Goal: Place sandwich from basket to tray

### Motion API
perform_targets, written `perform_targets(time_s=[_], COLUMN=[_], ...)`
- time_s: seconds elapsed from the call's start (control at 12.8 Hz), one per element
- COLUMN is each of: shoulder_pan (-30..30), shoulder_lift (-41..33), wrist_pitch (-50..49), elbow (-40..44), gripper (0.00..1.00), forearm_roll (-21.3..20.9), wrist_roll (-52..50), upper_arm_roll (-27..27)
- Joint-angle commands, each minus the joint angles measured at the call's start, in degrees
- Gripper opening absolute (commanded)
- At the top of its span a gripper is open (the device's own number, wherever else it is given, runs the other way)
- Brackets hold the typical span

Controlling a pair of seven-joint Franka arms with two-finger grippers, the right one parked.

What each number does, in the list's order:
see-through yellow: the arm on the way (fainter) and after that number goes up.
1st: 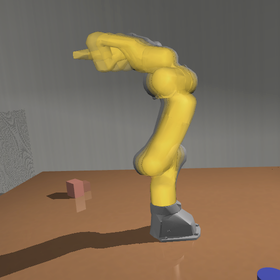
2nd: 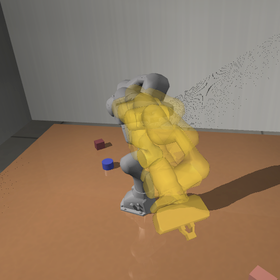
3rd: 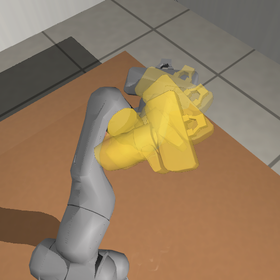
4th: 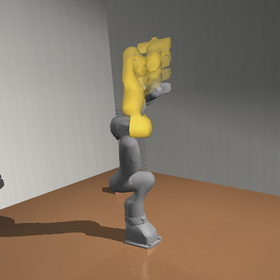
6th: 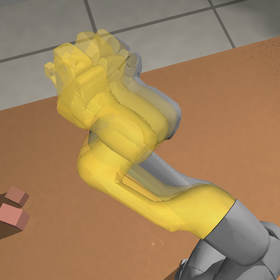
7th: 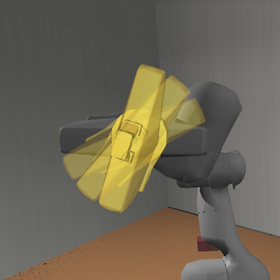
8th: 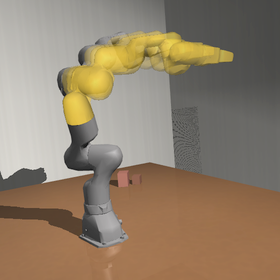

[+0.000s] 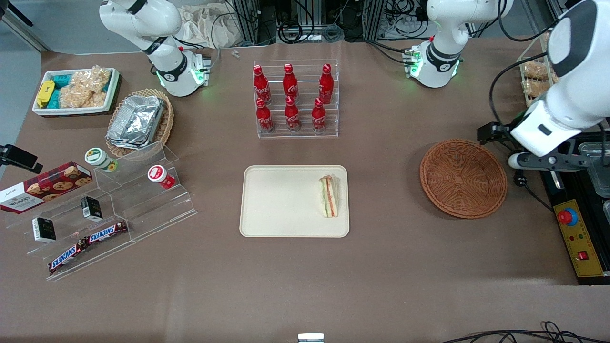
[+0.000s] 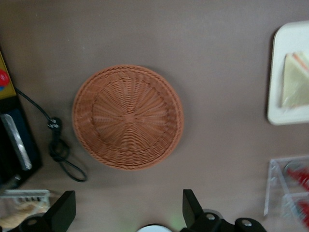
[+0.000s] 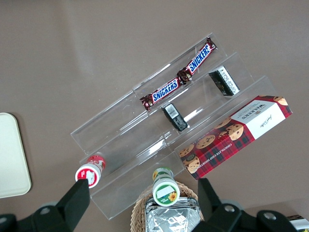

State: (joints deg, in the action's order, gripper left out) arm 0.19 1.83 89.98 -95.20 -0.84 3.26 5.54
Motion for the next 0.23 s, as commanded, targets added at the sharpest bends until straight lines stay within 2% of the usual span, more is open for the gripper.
perform_targets(time_s=[0.0, 0.16], shoulder_pan=[-0.46, -0.54], shoulder_lift=[2.29, 4.32], wrist_pitch=[-2.00, -3.32], elbow=[3.60, 5.81], gripper=[1.00, 1.00], forearm_roll=[-0.04, -2.32], wrist_roll=[6.48, 8.87], upper_arm_roll=[-1.67, -1.15])
